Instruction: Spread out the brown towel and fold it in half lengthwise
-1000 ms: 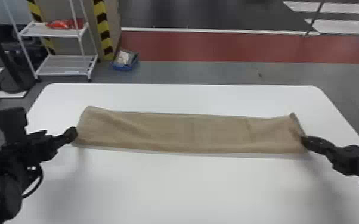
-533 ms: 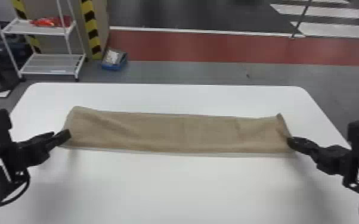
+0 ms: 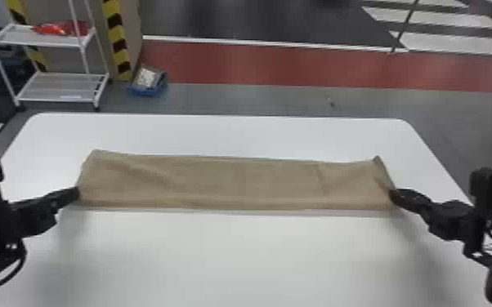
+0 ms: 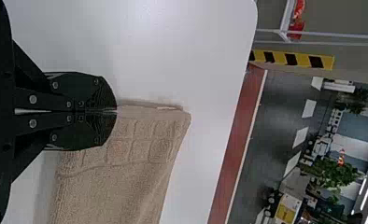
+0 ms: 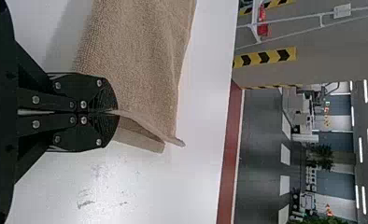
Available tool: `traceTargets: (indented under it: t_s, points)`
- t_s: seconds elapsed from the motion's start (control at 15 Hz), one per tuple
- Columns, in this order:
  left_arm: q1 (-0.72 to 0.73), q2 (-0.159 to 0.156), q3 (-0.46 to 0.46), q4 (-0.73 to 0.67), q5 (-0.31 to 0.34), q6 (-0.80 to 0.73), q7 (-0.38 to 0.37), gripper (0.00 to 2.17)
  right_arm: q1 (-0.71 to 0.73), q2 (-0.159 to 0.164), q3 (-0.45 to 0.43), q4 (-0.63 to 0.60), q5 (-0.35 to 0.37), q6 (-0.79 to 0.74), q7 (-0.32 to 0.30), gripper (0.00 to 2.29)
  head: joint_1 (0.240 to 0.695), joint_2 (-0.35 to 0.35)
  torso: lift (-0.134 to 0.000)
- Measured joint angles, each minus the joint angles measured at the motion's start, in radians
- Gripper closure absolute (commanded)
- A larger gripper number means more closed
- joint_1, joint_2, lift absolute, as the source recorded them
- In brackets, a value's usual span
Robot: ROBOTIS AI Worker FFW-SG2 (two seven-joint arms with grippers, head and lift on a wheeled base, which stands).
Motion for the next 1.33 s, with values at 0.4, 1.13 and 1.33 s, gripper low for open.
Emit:
traceTargets:
  t_s: [0.4,1.13,1.33]
  points:
    - [0.036,-0.003,0.009,-0.020,-0.003,0.007,0.003,1.78,0.001,-0.022,-0.015,0.027,0.017,-0.046,0.010,1.24,0.695,-0.129,-0.122]
    - [0.128,-0.004,0.002,-0.173,-0.031,0.110,0.004,1.52,0.010,-0.032,-0.032,0.040,0.026,-0.045,0.038,1.24,0.695,-0.160,-0.122]
    - [0.127,-0.008,-0.009,-0.177,-0.035,0.078,-0.004,0.02,0.020,-0.033,-0.034,0.035,0.015,-0.045,0.047,1.10,0.695,-0.166,-0.122]
